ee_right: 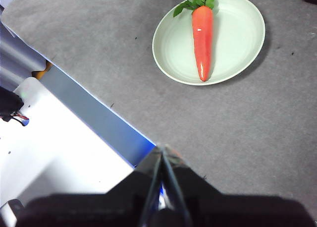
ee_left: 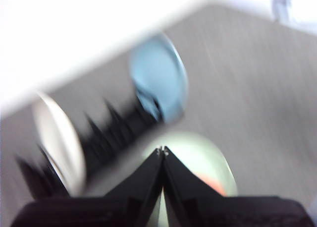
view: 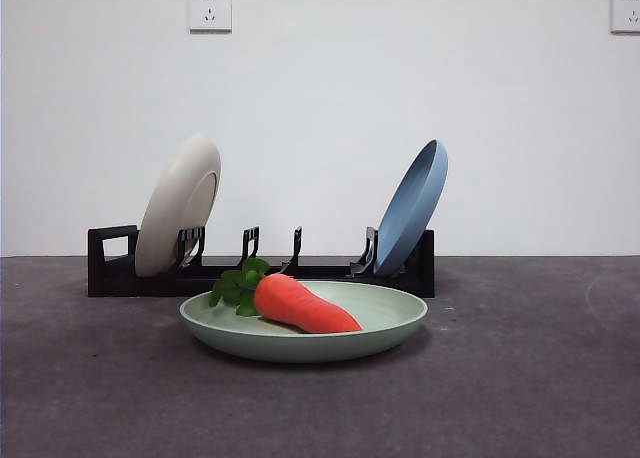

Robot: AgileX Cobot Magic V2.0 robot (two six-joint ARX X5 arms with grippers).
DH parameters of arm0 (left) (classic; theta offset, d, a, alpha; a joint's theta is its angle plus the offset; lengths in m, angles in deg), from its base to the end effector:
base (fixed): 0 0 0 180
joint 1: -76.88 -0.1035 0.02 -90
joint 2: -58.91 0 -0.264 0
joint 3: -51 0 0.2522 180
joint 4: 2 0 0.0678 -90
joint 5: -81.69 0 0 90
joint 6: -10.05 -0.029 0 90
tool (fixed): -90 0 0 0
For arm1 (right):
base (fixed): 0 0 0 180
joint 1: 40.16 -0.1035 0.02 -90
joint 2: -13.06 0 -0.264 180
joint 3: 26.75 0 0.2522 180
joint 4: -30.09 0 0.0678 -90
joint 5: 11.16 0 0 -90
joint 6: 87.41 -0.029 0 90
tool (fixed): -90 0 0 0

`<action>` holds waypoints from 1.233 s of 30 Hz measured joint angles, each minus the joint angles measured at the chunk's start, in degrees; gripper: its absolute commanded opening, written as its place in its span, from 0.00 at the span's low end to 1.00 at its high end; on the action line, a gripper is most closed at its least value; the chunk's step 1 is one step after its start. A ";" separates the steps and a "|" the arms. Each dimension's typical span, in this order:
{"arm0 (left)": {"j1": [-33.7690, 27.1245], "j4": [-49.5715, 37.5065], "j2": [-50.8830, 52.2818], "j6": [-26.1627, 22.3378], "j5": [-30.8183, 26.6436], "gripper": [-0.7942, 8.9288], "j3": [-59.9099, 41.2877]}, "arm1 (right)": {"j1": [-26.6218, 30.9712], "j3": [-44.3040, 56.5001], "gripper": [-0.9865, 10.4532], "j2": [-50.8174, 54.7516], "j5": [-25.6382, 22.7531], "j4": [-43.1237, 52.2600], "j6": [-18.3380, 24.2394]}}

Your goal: Take the green plate from the plate rack,put the plate on the table,take the carrot from the table,put the carrot in the plate

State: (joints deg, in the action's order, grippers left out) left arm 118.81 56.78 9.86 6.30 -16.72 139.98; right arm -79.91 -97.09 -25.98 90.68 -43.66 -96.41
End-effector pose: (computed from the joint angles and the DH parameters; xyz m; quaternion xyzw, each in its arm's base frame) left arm 0.1008 -0.0848 0.4336 0.1005 0.1388 -0.2892 0.9418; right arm 0.0742 0.0694 0.3359 -0.0212 0.3821 0.3768 0.8435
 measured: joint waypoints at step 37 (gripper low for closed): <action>-48.22 -36.22 47.76 -0.20 13.05 0.08 -68.35 | 0.00 0.00 0.09 0.02 -0.02 -0.02 0.00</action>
State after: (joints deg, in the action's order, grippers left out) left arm 70.59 20.56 57.61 6.10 -3.67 71.64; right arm -79.91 -97.09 -25.96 90.65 -43.68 -96.41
